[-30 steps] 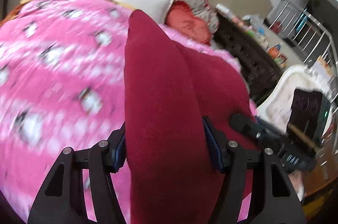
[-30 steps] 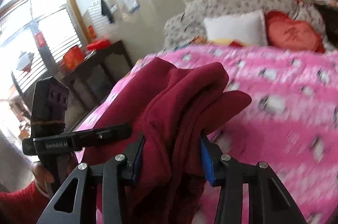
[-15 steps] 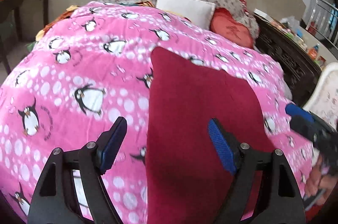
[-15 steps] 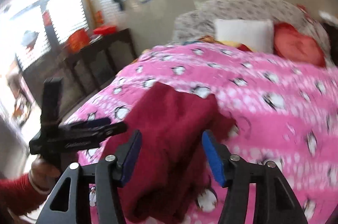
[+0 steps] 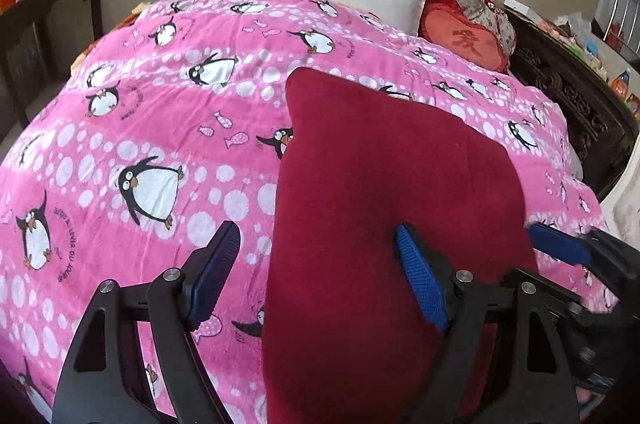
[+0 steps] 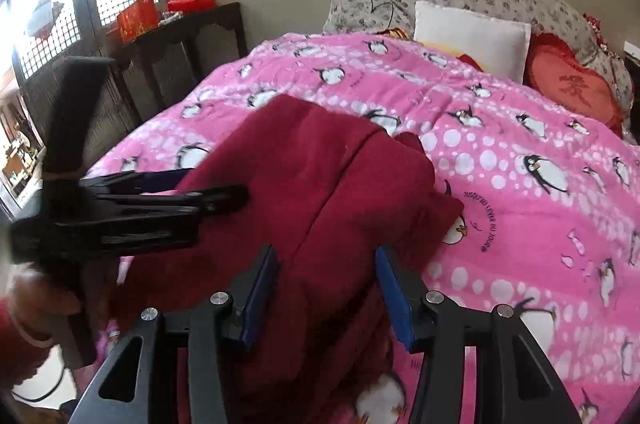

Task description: Fold small clothes

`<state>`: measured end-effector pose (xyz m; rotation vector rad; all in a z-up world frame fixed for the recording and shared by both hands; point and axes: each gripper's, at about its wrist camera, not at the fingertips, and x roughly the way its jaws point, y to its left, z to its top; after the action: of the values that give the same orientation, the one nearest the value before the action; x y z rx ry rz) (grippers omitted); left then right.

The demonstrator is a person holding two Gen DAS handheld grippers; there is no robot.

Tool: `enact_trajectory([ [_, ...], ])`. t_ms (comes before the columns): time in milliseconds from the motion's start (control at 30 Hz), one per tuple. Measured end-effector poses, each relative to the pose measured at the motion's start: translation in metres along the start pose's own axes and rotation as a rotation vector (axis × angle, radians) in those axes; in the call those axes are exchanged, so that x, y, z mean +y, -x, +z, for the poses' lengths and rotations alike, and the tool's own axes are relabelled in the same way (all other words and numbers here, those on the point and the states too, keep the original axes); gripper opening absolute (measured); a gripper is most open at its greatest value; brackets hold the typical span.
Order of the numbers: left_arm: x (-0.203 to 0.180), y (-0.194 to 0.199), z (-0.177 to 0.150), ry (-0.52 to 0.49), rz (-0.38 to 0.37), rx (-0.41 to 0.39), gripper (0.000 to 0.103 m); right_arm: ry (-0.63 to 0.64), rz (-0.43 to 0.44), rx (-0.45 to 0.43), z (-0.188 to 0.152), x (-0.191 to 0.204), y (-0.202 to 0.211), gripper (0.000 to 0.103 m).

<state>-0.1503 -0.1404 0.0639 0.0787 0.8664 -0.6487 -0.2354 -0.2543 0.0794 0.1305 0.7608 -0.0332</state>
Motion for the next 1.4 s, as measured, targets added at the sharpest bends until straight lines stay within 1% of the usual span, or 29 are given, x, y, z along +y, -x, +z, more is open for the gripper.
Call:
enact_trajectory([
  [100, 0.002, 0.002, -0.002, 0.017, -0.009, 0.002, 0.08, 0.008, 0.05, -0.025, -0.009, 0.012, 0.021, 0.049],
  [167, 0.003, 0.003, -0.004, 0.024, -0.009, -0.001, 0.08, 0.027, 0.067, -0.008, -0.019, 0.022, 0.024, 0.049],
  [233, 0.002, 0.004, -0.004, 0.024, -0.003, -0.005, 0.08, 0.05, 0.037, 0.031, -0.029, 0.027, 0.014, 0.049],
  [267, 0.001, 0.005, -0.005, 0.023, -0.001, -0.007, 0.08, 0.052, 0.008, 0.066, -0.035, 0.027, 0.005, 0.049],
  [300, -0.001, 0.007, -0.006, 0.022, -0.001, -0.009, 0.08, 0.039, 0.0, 0.085, -0.04, 0.025, -0.002, 0.05],
  [400, -0.005, 0.015, -0.009, 0.003, 0.027, -0.036, 0.08, -0.006, 0.019, 0.057, -0.043, 0.022, 0.003, 0.05],
  [533, -0.009, 0.028, -0.014, -0.029, 0.057, -0.076, 0.08, -0.017, 0.033, 0.022, -0.036, 0.025, 0.024, 0.051],
  [700, -0.006, 0.048, -0.02, 0.004, 0.079, -0.13, 0.08, -0.018, -0.045, -0.087, -0.024, 0.034, 0.052, 0.051],
  [767, -0.004, 0.055, -0.023, 0.01, 0.104, -0.141, 0.08, -0.029, -0.079, -0.11, -0.019, 0.032, 0.055, 0.051],
  [867, -0.006, 0.064, -0.026, -0.011, 0.14, -0.161, 0.08, -0.057, -0.131, -0.104, -0.017, 0.032, 0.053, 0.052],
  [933, -0.008, 0.071, -0.031, -0.022, 0.158, -0.191, 0.08, -0.074, -0.145, -0.108, -0.016, 0.032, 0.051, 0.052],
  [1067, -0.014, 0.081, -0.036, -0.053, 0.176, -0.228, 0.08, -0.119, -0.131, -0.124, -0.019, 0.032, 0.052, 0.052],
  [1267, -0.018, 0.079, -0.04, -0.074, 0.167, -0.208, 0.08, -0.155, -0.141, -0.114, -0.022, 0.03, 0.047, 0.052],
  [1400, -0.019, 0.077, -0.041, -0.066, 0.16, -0.198, 0.08, -0.163, -0.141, -0.098, -0.022, 0.028, 0.045, 0.053],
])
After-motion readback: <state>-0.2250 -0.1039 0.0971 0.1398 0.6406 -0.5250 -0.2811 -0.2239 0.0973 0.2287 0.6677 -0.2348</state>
